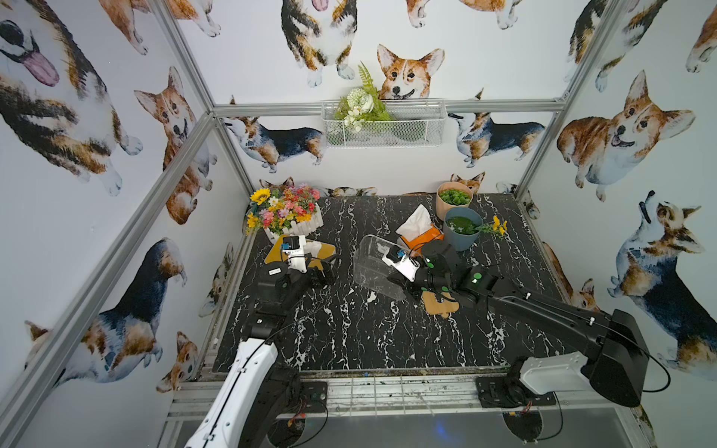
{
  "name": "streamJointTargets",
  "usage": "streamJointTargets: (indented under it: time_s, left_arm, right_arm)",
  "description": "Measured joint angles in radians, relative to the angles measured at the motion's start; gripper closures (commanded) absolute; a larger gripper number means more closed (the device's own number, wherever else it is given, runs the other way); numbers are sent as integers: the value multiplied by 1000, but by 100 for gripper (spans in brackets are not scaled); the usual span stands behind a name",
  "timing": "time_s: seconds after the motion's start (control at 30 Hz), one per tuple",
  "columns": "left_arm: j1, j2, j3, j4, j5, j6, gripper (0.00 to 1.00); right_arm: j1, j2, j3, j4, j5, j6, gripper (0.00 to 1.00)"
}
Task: Put the tissue paper into the tissue box
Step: Place the tissue box at the center of the board.
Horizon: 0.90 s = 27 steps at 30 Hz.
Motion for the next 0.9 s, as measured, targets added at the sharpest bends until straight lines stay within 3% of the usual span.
streamJointTargets:
  time_s: [0.5,0.9]
  left_arm:
    - [0,15,-1,0,3,0,0]
    - [0,28,-1,0,-3,0,0]
  right_arm:
    - [78,233,36,21,-43,-216,100]
    - [80,287,17,89,-38,-324,100]
